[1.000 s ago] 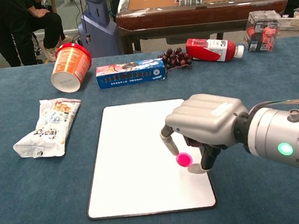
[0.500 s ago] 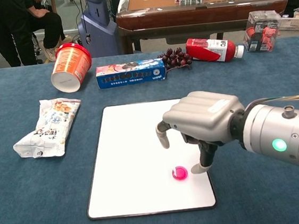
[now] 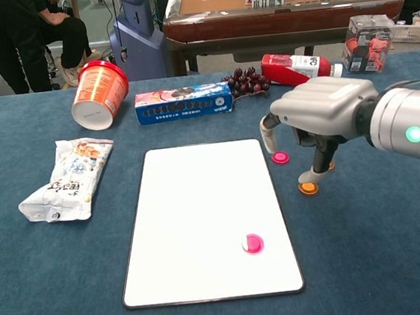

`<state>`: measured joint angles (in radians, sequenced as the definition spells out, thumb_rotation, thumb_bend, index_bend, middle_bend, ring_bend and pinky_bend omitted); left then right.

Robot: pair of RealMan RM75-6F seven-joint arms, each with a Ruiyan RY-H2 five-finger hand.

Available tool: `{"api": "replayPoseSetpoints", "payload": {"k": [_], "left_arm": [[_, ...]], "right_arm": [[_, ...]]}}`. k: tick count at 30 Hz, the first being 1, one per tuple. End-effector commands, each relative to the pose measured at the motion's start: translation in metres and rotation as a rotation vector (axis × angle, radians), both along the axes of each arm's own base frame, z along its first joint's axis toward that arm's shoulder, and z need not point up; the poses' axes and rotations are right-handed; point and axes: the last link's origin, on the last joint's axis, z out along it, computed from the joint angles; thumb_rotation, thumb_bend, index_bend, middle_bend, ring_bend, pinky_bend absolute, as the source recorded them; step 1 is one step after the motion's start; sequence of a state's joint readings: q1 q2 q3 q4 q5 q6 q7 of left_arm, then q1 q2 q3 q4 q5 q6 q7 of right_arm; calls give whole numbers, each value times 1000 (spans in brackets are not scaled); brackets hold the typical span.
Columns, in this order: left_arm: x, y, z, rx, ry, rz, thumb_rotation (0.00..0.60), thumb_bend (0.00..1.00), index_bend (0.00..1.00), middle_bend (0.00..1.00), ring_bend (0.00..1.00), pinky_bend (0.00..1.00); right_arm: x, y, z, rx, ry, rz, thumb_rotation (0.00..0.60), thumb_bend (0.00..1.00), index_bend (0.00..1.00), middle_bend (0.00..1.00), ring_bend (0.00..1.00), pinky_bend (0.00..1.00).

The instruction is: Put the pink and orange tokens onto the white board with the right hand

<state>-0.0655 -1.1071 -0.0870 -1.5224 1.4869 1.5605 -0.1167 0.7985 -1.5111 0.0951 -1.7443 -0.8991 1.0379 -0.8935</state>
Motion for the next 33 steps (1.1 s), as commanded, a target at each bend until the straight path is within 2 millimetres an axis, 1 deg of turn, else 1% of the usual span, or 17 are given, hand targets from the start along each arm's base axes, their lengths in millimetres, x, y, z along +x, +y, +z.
{"api": "replayPoseSetpoints", "payload": {"k": [1, 7, 14, 20, 24, 33], "left_arm": [[0, 0, 0, 0, 0, 1, 600, 520, 362, 617, 460, 538], [1, -1, 1, 3, -9, -6, 600, 521, 362, 617, 459, 537], [0, -1, 6, 10, -30, -6, 600, 521, 364, 618, 460, 538], [0, -2, 7, 6, -38, -12, 600, 521, 366, 618, 460, 538], [0, -2, 8, 4, -40, -15, 600, 521, 366, 618, 459, 537], [-1, -4, 9, 5, -46, -14, 600, 521, 366, 617, 459, 538]], "right_arm": [[0, -12, 2, -20, 2, -16, 600, 159, 370, 1000, 1000, 1000], [1, -38, -6, -50, 16, -68, 600, 166, 370, 1000, 1000, 1000], [-3, -64, -23, -54, 31, -144, 600, 166, 370, 1000, 1000, 1000], [-6, -72, -36, -51, 42, -169, 600, 169, 370, 1000, 1000, 1000], [-5, -76, -41, -62, 49, -172, 600, 174, 370, 1000, 1000, 1000], [-8, -80, -42, -73, 56, -202, 600, 186, 387, 1000, 1000, 1000]]}}
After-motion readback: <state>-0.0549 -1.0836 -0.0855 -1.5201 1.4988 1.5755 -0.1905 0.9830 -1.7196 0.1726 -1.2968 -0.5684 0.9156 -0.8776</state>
